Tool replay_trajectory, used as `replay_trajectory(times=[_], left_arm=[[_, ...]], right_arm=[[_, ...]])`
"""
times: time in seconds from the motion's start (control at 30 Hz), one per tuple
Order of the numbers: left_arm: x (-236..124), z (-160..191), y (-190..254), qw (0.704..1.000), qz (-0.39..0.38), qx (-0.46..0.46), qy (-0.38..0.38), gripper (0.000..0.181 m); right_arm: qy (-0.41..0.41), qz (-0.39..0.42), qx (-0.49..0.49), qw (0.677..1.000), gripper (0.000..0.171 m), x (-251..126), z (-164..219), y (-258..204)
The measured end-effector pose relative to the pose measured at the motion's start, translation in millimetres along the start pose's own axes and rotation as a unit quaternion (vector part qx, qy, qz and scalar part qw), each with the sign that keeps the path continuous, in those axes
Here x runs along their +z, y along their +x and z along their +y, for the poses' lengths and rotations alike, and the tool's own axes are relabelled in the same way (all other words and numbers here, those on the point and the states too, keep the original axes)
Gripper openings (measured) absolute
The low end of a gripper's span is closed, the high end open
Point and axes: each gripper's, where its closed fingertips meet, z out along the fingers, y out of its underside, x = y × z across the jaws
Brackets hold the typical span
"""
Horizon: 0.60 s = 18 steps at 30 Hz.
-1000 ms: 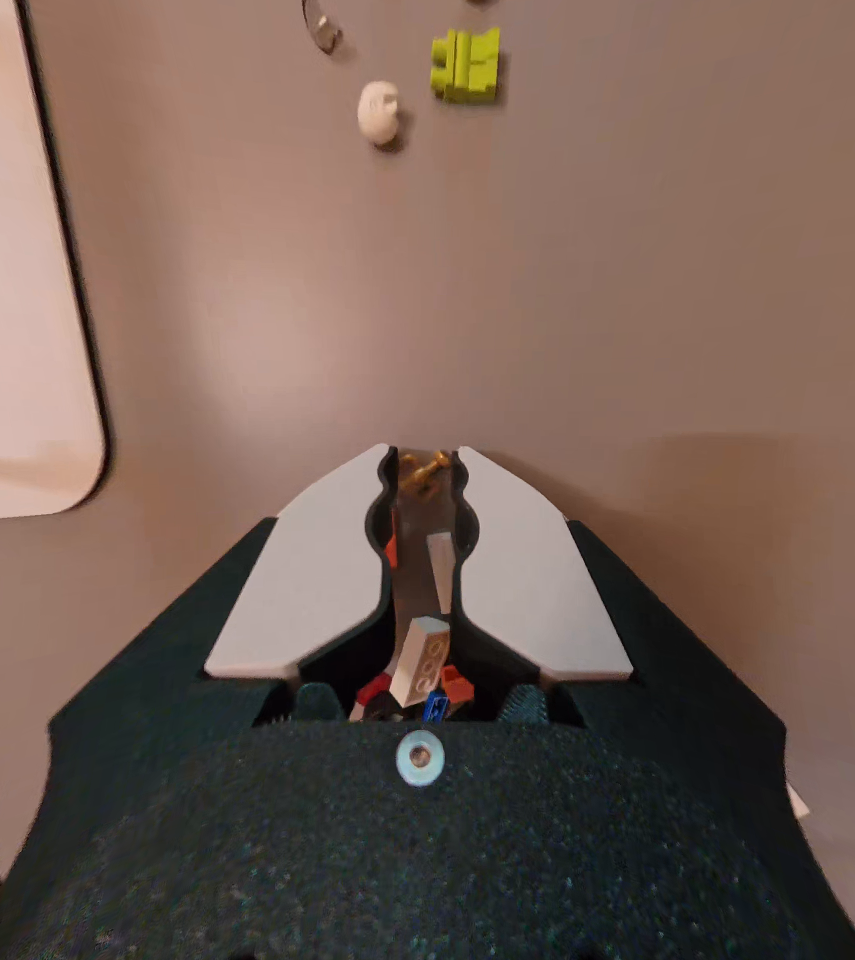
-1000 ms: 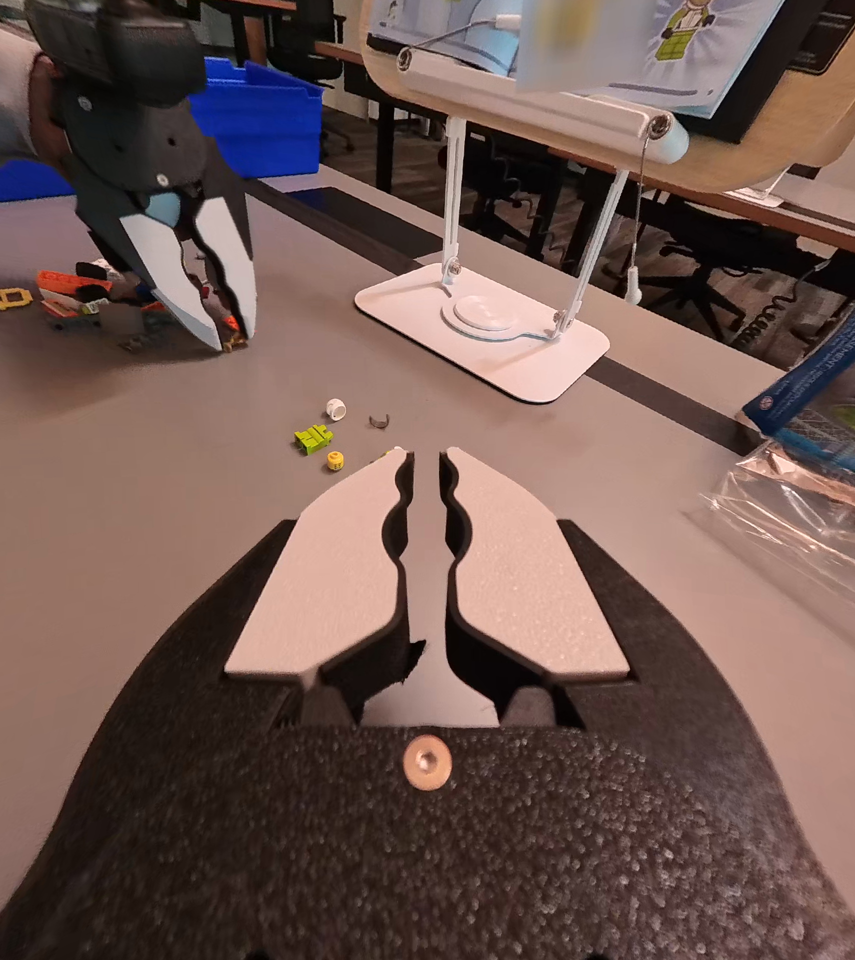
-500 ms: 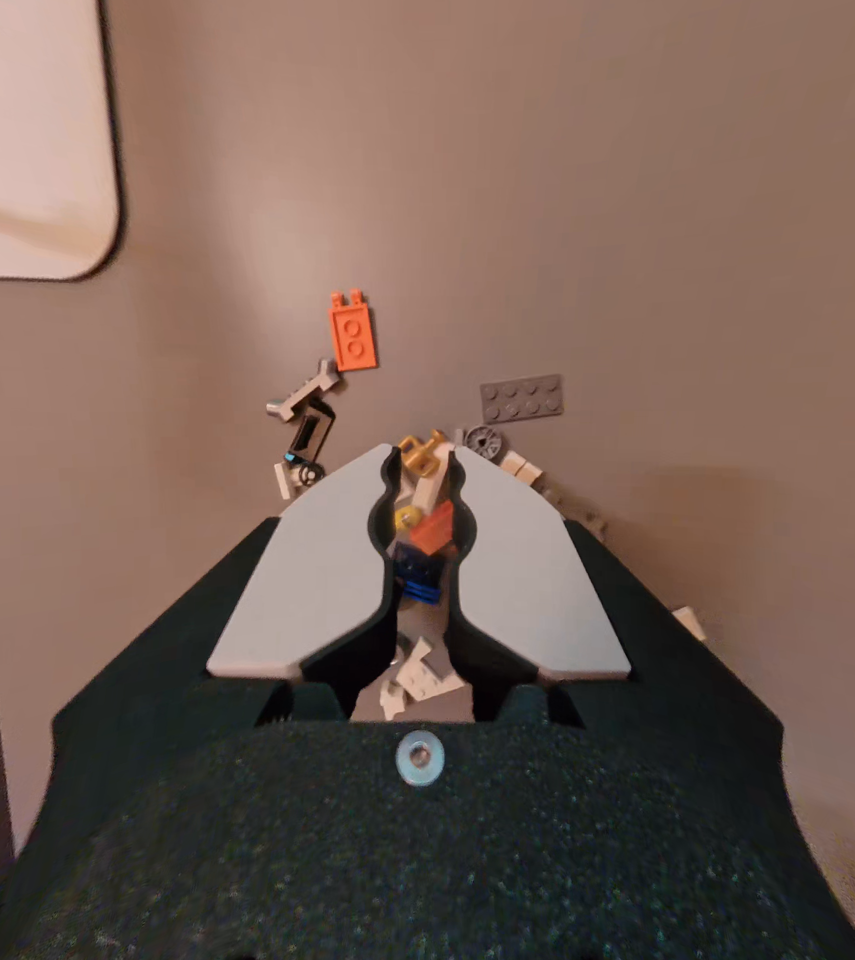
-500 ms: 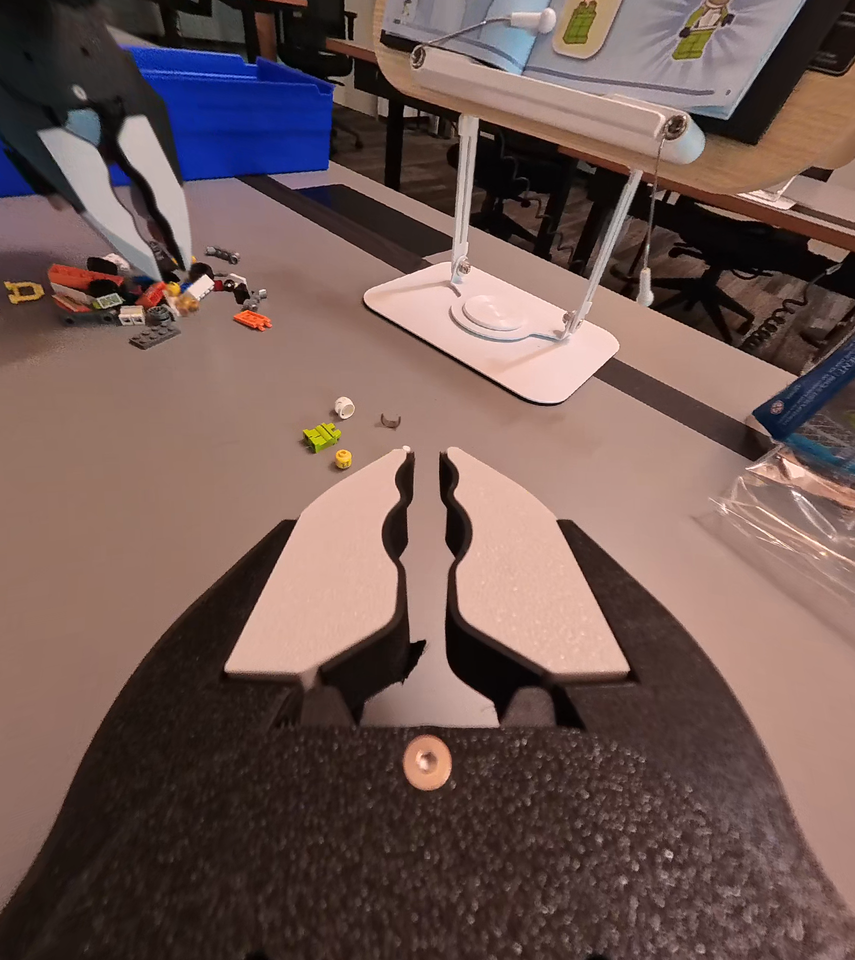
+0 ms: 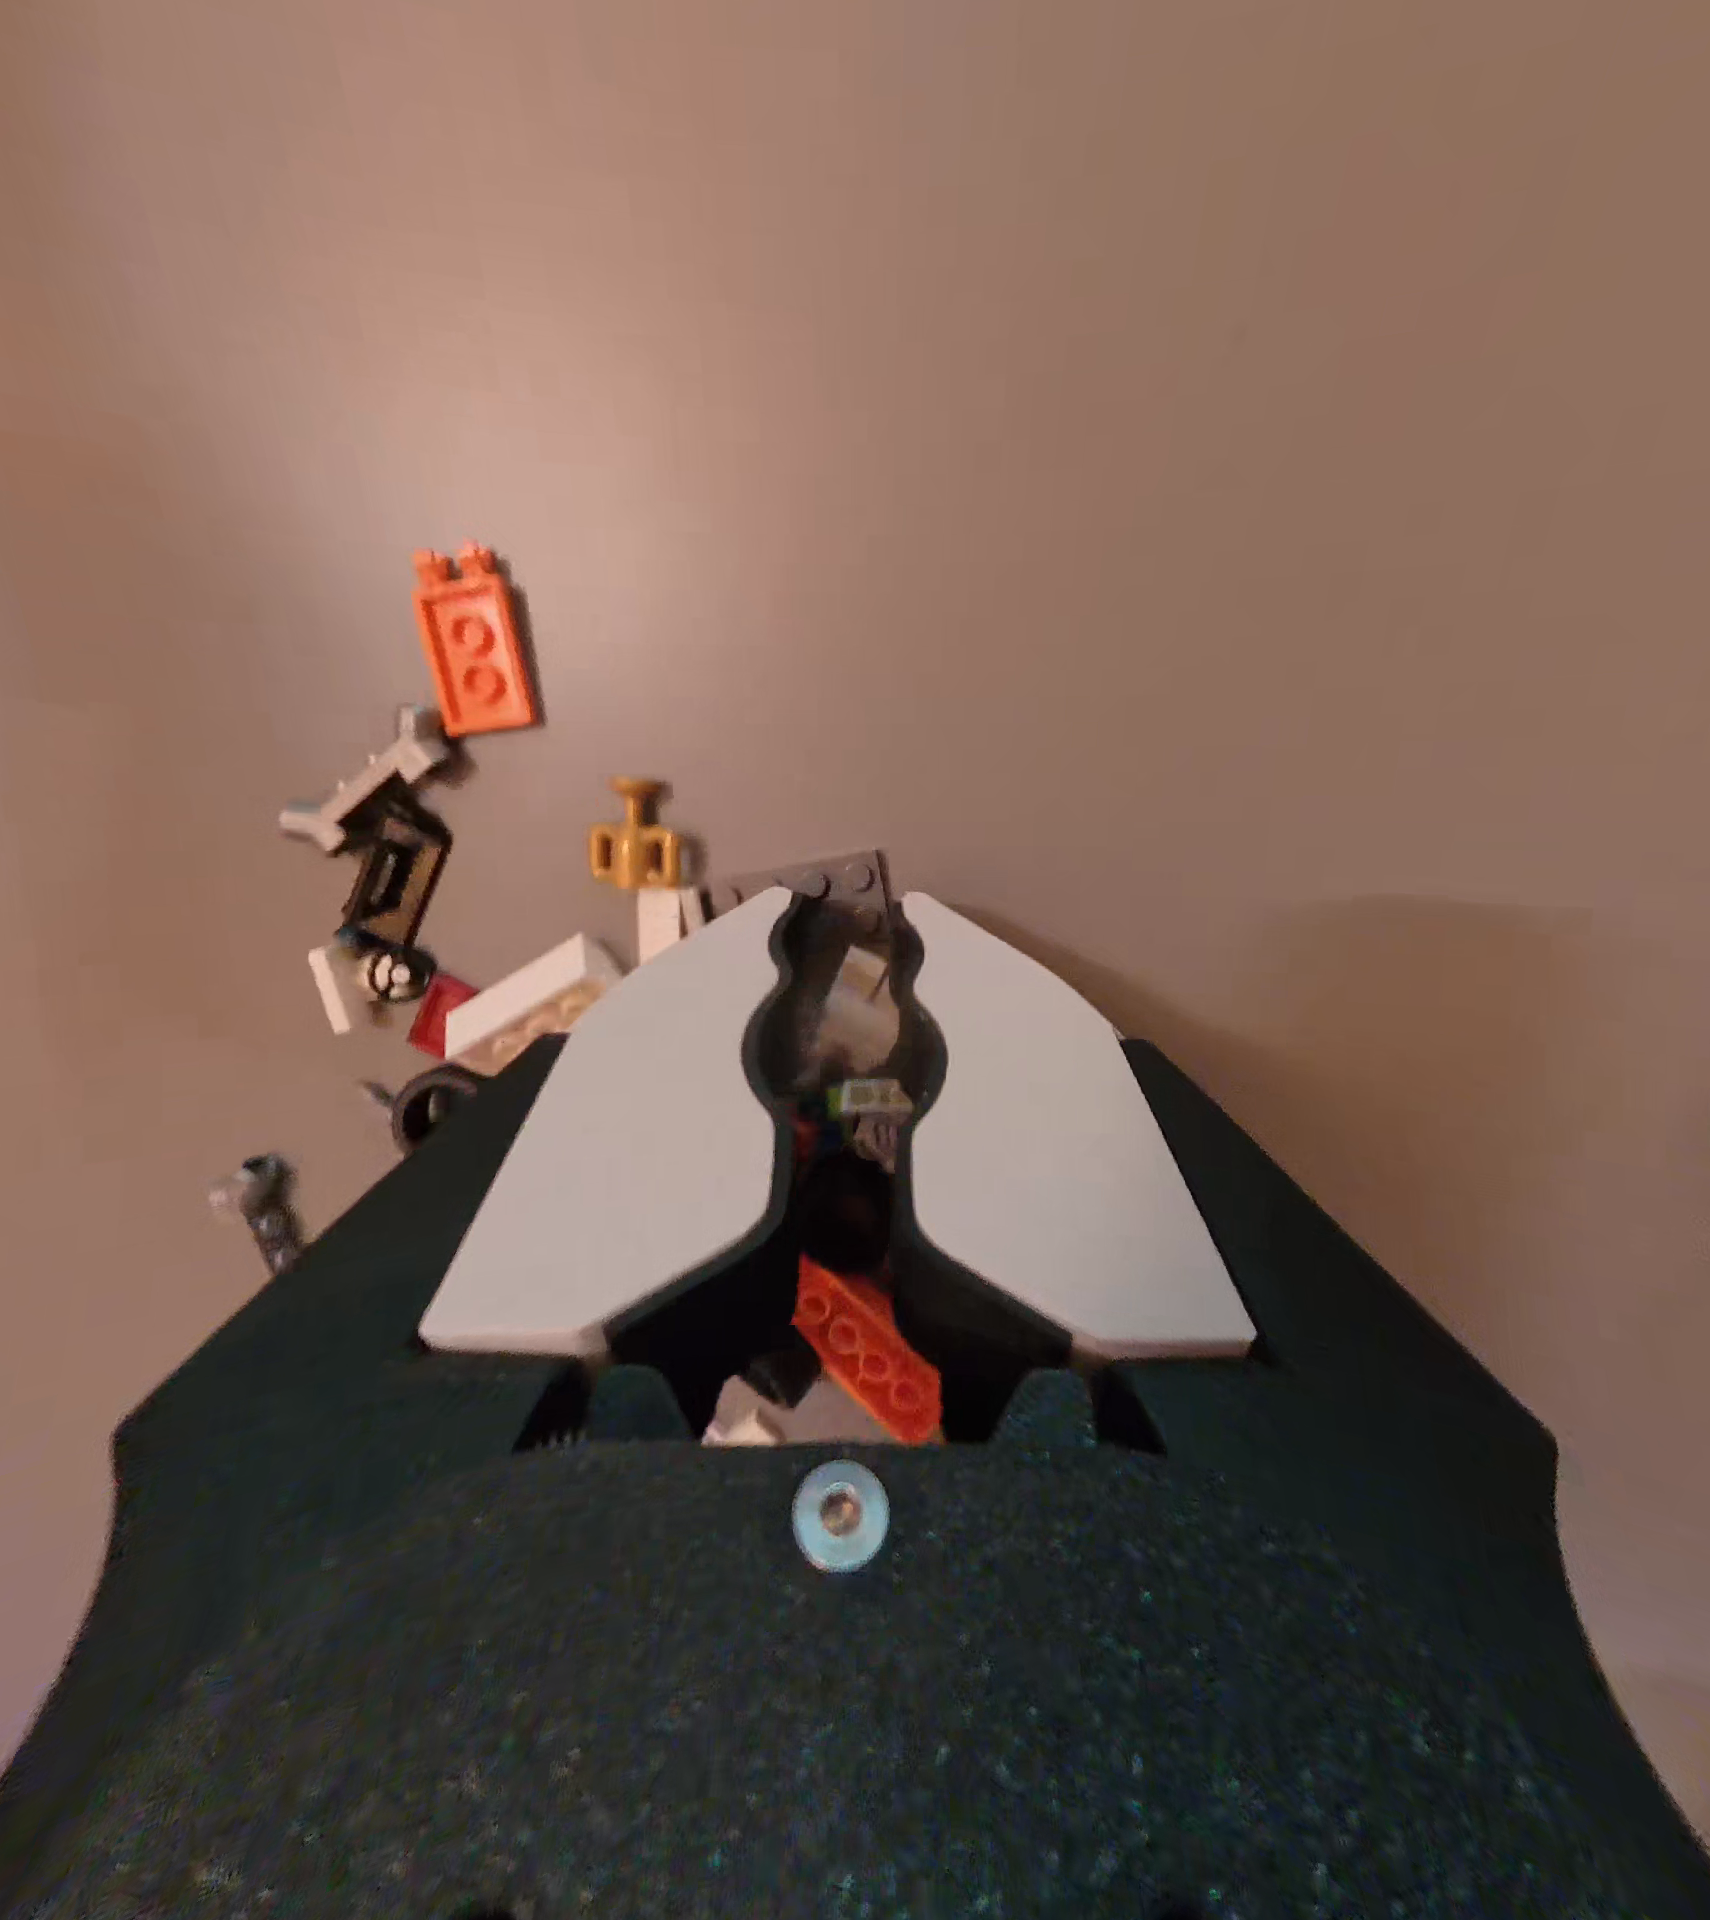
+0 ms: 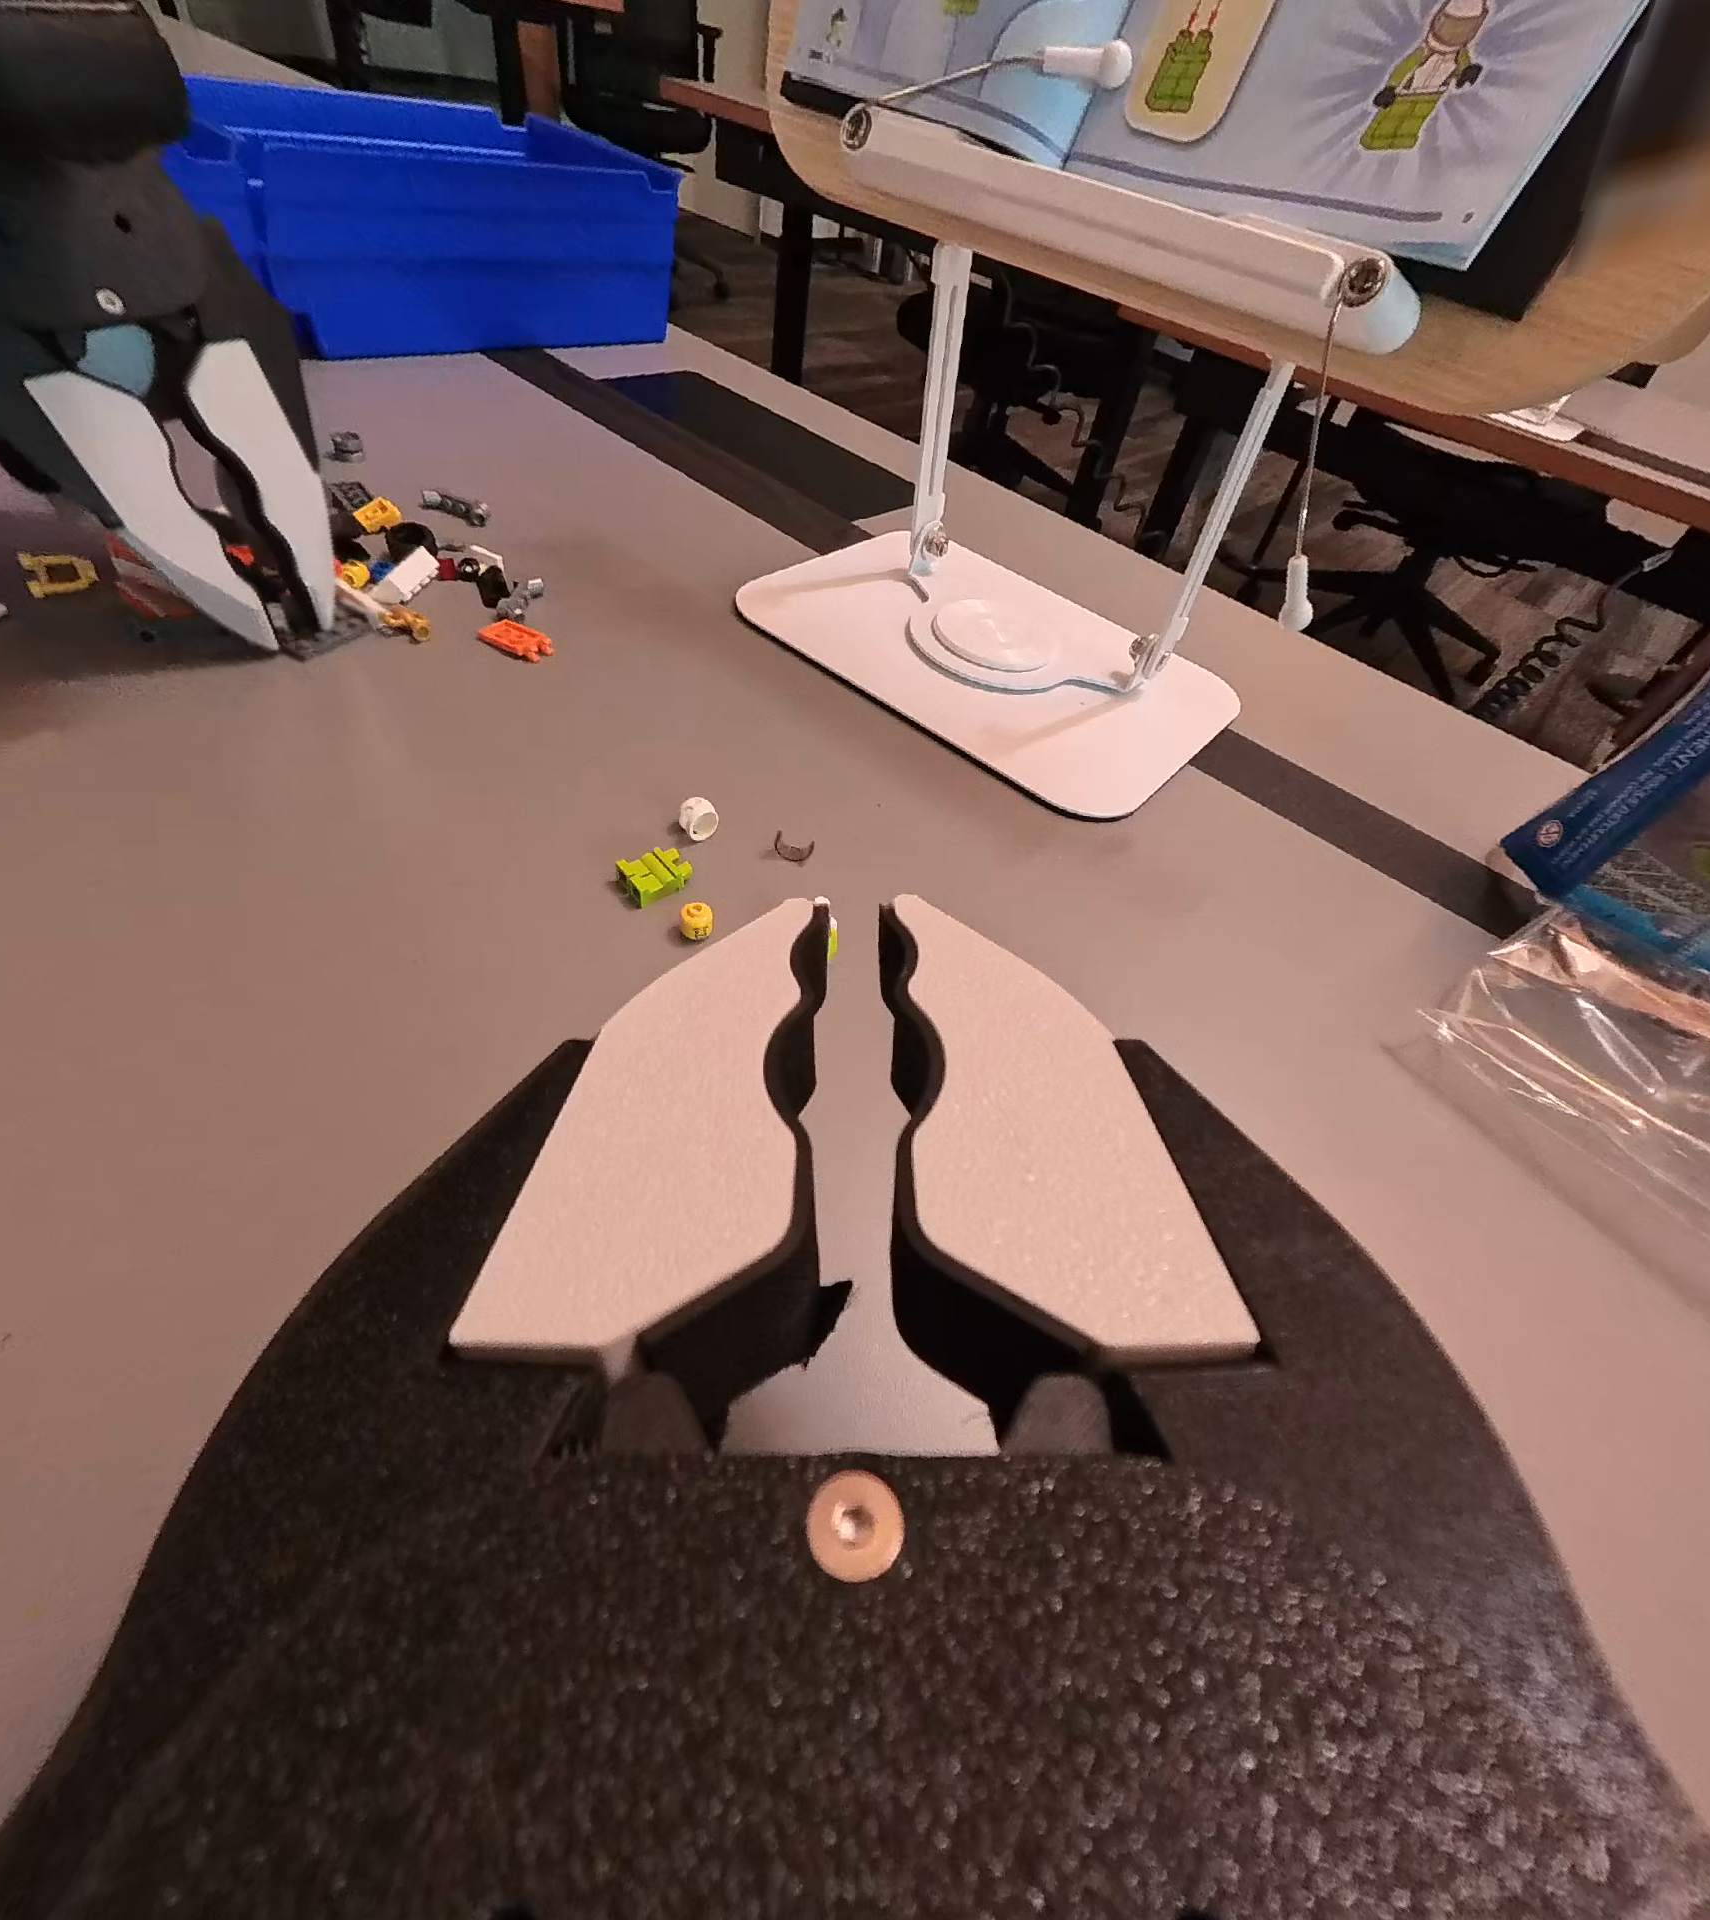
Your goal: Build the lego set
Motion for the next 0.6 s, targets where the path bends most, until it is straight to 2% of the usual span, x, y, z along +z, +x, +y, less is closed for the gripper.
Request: replay_trajectory(times=[0.27, 0.47, 0.6], left_arm=[[-19, 37, -10, 0.999, -0.026, -0.032, -0.024, 0.017], [-55, 34, -13, 0.994, -0.073, -0.070, 0.039, 0.022], [-60, 28, 22, 0.993, -0.046, -0.076, 0.078, 0.020]], right_arm=[[0.000, -0.003, -0.002, 1.000, 0.009, 0, 0, -2], [0.002, -0.004, -0.004, 1.000, 0.009, 0, -1, -3], [0.002, -0.004, -0.007, 1.000, 0.009, 0, -2, -3]])
